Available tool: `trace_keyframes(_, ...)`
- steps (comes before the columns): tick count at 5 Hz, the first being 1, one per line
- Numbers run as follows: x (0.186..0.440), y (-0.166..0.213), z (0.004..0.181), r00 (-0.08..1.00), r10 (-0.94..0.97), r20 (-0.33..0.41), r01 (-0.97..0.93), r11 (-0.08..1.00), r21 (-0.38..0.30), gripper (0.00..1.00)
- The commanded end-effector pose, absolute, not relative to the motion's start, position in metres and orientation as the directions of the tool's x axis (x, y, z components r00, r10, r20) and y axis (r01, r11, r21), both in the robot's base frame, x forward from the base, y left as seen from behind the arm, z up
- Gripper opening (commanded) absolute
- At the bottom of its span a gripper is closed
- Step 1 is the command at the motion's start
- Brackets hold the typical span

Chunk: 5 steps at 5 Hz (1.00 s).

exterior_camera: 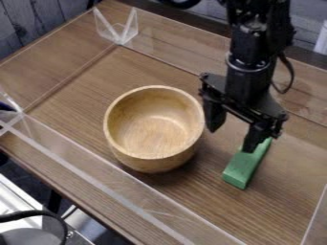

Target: Put the green block in the brown bowl

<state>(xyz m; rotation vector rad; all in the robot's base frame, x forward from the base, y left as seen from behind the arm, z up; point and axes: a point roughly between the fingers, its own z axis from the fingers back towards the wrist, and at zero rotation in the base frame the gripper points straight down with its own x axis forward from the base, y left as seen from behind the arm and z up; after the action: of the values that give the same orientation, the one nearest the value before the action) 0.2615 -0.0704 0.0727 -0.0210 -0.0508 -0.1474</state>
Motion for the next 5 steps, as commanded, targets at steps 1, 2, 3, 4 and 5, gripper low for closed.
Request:
trace_keyframes(1, 0.274, -0.073, 0.084, 0.985, -0.122, 0.118, 0.125, 0.992, -0.019, 1.00)
trace_keyframes(2, 0.275, -0.073, 0.075, 0.989, -0.106, 0.100, 0.107, 0.994, -0.010, 1.00)
trace_keyframes(3, 0.275, -0.071, 0.066, 0.987, -0.112, 0.118, 0.116, 0.993, -0.025, 1.00)
trace_keyframes(4, 0.274, -0.069, 0.058, 0.984, -0.119, 0.134, 0.125, 0.991, -0.038, 1.00)
trace_keyframes(5, 0.278, -0.073, 0.054, 0.983, -0.131, 0.128, 0.141, 0.988, -0.067, 1.00)
